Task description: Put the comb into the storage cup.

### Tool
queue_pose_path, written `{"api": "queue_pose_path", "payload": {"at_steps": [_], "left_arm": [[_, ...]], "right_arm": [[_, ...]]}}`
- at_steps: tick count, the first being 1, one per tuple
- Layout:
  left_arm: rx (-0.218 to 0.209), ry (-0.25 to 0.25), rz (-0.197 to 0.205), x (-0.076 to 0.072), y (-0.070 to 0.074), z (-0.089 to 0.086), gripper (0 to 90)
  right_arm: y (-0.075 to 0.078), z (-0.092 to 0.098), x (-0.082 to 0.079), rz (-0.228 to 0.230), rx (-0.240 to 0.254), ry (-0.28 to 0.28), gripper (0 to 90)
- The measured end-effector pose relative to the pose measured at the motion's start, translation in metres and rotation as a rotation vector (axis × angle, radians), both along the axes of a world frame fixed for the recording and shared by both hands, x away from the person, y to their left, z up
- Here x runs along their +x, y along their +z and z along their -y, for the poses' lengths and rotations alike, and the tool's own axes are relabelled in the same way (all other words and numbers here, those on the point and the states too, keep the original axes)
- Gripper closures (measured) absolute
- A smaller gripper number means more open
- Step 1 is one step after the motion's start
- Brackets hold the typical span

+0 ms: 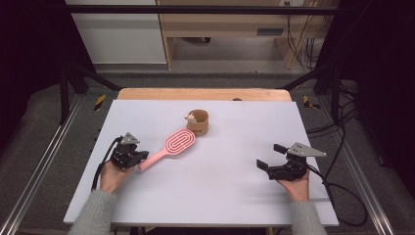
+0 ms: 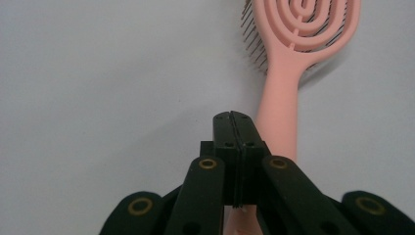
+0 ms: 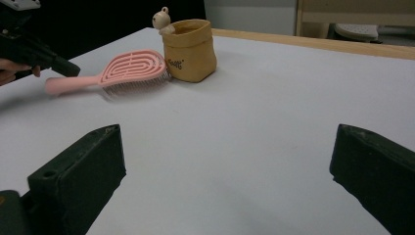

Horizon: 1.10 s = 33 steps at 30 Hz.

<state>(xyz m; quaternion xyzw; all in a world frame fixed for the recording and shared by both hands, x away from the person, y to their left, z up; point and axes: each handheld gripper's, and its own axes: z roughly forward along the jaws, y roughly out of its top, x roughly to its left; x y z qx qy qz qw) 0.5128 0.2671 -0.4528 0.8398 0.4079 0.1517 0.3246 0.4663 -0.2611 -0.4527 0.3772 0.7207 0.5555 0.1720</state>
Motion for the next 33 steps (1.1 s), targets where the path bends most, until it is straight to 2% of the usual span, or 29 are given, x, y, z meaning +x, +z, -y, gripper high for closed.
{"api": "queue_pose_path", "payload": {"at_steps": [23, 33], "left_arm": [[0.005, -0.041, -0.016, -0.009, -0.002, 0.01, 89.6], [0.024, -0.045, -0.009, -0.01, -0.002, 0.012, 89.6]], "right_arm": [[0.0, 0.0, 0.0, 0.002, 0.001, 0.001, 0.4], [0.0, 0.0, 0.0, 0.0, 0.001, 0.001, 0.4]]}}
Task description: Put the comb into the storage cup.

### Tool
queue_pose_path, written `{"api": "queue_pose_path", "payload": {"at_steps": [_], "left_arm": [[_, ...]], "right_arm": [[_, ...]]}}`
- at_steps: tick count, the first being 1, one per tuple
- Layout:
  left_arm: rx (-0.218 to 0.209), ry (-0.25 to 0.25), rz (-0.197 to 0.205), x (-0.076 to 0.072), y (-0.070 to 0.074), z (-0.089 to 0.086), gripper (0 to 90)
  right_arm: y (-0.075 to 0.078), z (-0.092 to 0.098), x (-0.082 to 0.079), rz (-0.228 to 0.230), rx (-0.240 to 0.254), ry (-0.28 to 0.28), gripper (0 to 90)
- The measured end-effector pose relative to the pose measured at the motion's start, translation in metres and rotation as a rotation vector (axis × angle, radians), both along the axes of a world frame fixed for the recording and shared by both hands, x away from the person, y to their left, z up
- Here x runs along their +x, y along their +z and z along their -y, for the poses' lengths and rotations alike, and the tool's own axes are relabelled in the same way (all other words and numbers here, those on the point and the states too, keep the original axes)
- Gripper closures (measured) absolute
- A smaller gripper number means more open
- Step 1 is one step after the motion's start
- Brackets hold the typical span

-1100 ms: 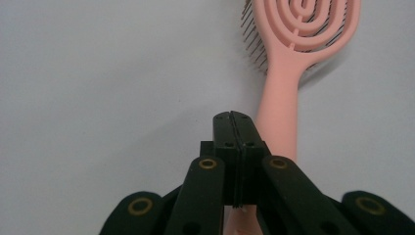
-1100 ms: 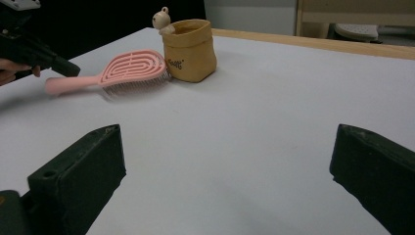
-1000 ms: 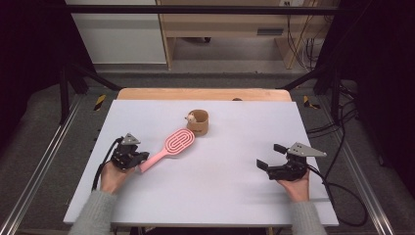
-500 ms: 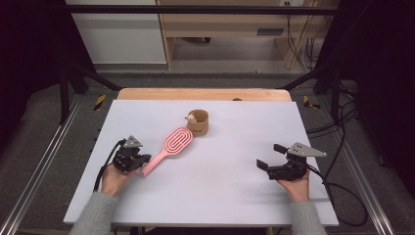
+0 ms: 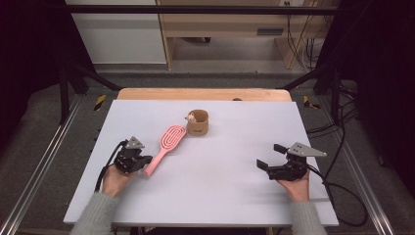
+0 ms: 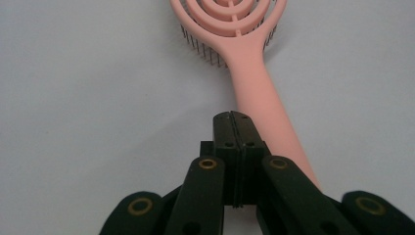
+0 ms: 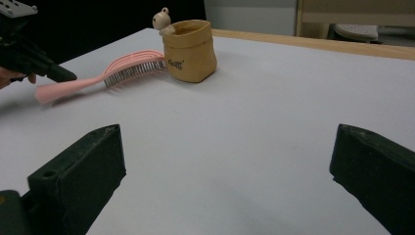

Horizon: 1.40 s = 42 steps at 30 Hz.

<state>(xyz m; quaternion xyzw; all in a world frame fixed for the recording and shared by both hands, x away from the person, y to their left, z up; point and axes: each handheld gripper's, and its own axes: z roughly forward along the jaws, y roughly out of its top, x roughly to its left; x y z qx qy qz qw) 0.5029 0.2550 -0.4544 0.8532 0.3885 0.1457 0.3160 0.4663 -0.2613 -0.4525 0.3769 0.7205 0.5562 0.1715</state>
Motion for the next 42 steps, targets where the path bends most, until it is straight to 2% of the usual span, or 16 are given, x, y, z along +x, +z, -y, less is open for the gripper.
{"api": "queue_pose_path", "payload": {"at_steps": [6, 11, 13, 14, 15, 17, 18, 19, 26, 30, 35, 38, 42], "left_arm": [[0.003, 0.016, 0.029, 0.0, 0.002, -0.003, 89.5], [-0.027, 0.046, 0.074, -0.002, 0.009, -0.008, 87.2], [-0.039, 0.06, 0.088, -0.003, 0.012, -0.01, 82.2], [-0.047, 0.067, 0.097, -0.003, 0.013, -0.011, 74.6], [-0.051, 0.075, 0.101, -0.003, 0.014, -0.011, 74.6], [-0.049, 0.096, 0.114, -0.003, 0.016, -0.012, 64.3], [-0.05, 0.106, 0.122, -0.003, 0.017, -0.013, 56.4], [-0.051, 0.109, 0.122, -0.003, 0.018, -0.014, 56.4], [-0.085, 0.142, 0.131, -0.002, 0.022, -0.017, 32.2], [-0.111, 0.152, 0.148, -0.004, 0.025, -0.018, 28.1], [-0.143, 0.169, 0.155, -0.005, 0.029, -0.019, 16.6], [-0.142, 0.174, 0.152, -0.006, 0.032, -0.017, 7.3], [-0.139, 0.169, 0.147, -0.007, 0.034, -0.015, 2.5]], "right_arm": [[0.0, 0.0, 0.0, 0.0, -0.001, 0.0, 0.4], [0.0, 0.0, 0.0, 0.0, -0.001, -0.001, 0.4], [0.0, 0.0, 0.0, 0.0, -0.001, -0.001, 0.4], [0.0, 0.0, 0.0, 0.0, -0.001, -0.001, 0.4], [0.0, 0.0, 0.0, 0.0, -0.001, -0.001, 0.4], [0.0, 0.0, 0.0, -0.001, -0.001, 0.0, 0.4], [0.0, 0.0, 0.0, 0.0, -0.002, 0.0, 0.4], [0.0, 0.0, 0.0, 0.0, -0.002, 0.0, 0.4], [0.0, 0.0, 0.0, 0.0, -0.002, 0.0, 0.4], [0.0, 0.0, 0.0, 0.0, -0.001, -0.001, 0.4], [0.0, 0.0, 0.001, -0.001, -0.003, -0.001, 0.3], [0.0, 0.0, 0.0, 0.0, -0.002, -0.001, 0.3], [0.0, 0.0, 0.0, 0.0, -0.002, -0.001, 0.3]]}}
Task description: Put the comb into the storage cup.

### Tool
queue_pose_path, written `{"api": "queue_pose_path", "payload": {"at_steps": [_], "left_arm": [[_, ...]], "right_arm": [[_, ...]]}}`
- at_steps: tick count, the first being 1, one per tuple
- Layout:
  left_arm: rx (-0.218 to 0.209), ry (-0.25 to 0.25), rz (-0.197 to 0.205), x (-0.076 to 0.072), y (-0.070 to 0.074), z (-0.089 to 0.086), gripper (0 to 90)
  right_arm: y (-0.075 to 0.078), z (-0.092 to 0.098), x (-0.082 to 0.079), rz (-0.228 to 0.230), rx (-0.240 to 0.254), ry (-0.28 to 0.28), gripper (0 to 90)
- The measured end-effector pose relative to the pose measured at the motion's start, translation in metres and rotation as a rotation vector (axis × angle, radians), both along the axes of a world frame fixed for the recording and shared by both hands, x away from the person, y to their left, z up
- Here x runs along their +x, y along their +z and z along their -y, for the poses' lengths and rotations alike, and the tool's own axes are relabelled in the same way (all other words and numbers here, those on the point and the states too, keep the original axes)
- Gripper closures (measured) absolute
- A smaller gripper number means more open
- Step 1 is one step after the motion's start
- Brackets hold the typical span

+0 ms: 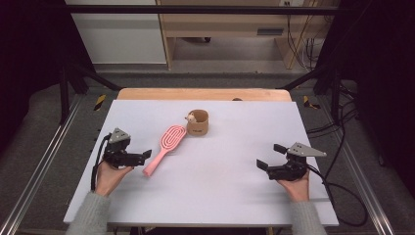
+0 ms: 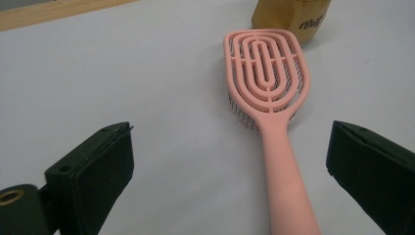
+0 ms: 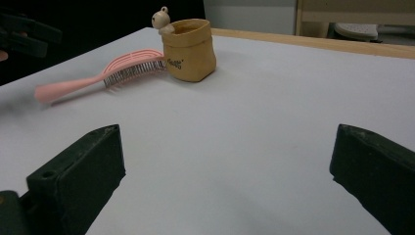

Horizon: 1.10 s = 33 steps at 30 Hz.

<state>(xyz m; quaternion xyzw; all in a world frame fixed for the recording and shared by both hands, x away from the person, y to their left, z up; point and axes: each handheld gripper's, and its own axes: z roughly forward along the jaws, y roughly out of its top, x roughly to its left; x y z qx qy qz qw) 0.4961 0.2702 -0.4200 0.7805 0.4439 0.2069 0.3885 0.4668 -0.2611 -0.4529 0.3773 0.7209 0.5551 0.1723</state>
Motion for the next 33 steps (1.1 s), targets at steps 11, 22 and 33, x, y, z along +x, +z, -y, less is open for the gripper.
{"api": "queue_pose_path", "payload": {"at_steps": [11, 22, 33], "left_arm": [[-0.004, -0.016, 0.013, -0.004, 0.012, 0.005, 0.0], [-0.012, -0.046, 0.026, -0.007, 0.025, 0.009, 0.0], [-0.014, -0.069, 0.035, -0.004, 0.036, 0.017, 0.0]], "right_arm": [[0.0, 0.0, 0.0, 0.0, -0.001, 0.0, 0.2], [0.0, 0.0, 0.0, -0.001, -0.002, -0.001, 0.3], [0.0, 0.0, 0.0, -0.001, -0.004, -0.005, 0.2]]}}
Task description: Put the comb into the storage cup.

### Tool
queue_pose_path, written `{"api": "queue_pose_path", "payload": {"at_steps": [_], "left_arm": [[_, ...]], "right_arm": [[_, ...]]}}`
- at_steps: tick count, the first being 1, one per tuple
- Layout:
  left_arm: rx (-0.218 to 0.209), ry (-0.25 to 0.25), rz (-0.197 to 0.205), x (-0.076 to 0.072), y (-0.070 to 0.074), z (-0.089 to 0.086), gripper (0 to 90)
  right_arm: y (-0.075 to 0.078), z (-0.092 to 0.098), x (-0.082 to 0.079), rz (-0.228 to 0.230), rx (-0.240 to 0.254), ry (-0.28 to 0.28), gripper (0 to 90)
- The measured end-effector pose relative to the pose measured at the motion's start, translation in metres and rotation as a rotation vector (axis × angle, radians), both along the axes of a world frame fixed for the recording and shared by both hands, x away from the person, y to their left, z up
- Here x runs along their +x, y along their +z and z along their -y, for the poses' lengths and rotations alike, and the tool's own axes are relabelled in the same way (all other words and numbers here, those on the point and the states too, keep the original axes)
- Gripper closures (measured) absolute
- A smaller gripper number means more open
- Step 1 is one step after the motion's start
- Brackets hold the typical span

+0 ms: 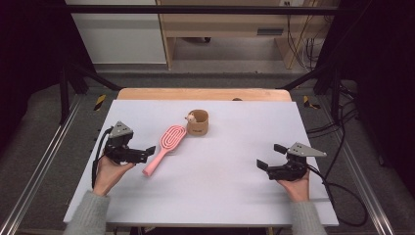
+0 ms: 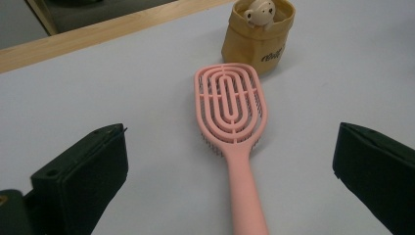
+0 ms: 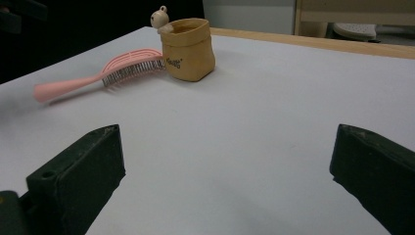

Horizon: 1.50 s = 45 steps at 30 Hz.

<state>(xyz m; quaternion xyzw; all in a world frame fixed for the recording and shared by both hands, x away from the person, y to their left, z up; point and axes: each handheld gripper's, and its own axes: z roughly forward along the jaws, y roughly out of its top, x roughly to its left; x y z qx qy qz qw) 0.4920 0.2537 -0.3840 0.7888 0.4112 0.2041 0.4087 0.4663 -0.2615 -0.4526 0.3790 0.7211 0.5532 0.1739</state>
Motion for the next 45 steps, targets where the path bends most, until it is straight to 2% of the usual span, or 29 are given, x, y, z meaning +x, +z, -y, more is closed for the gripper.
{"api": "queue_pose_path", "payload": {"at_steps": [8, 19, 30, 35, 45], "left_arm": [[0.014, -0.009, -0.001, 0.006, 0.003, 0.008, 0.0], [0.021, -0.006, -0.04, 0.018, -0.006, 0.014, 0.0], [0.031, -0.014, -0.068, 0.025, -0.017, 0.02, 0.1], [0.035, 0.001, -0.078, 0.028, -0.025, 0.021, 0.2], [0.079, -0.007, -0.104, 0.031, -0.037, 0.027, 1.0]], "right_arm": [[0.0, 0.0, 0.0, 0.001, -0.002, 0.002, 0.2], [-0.001, 0.0, 0.0, -0.002, -0.004, 0.004, 0.2], [0.0, 0.0, 0.0, -0.006, -0.001, 0.003, 0.2], [0.0, 0.0, 0.0, -0.001, -0.001, 0.002, 0.2], [-0.001, 0.0, 0.001, -0.008, 0.001, 0.006, 0.2]]}}
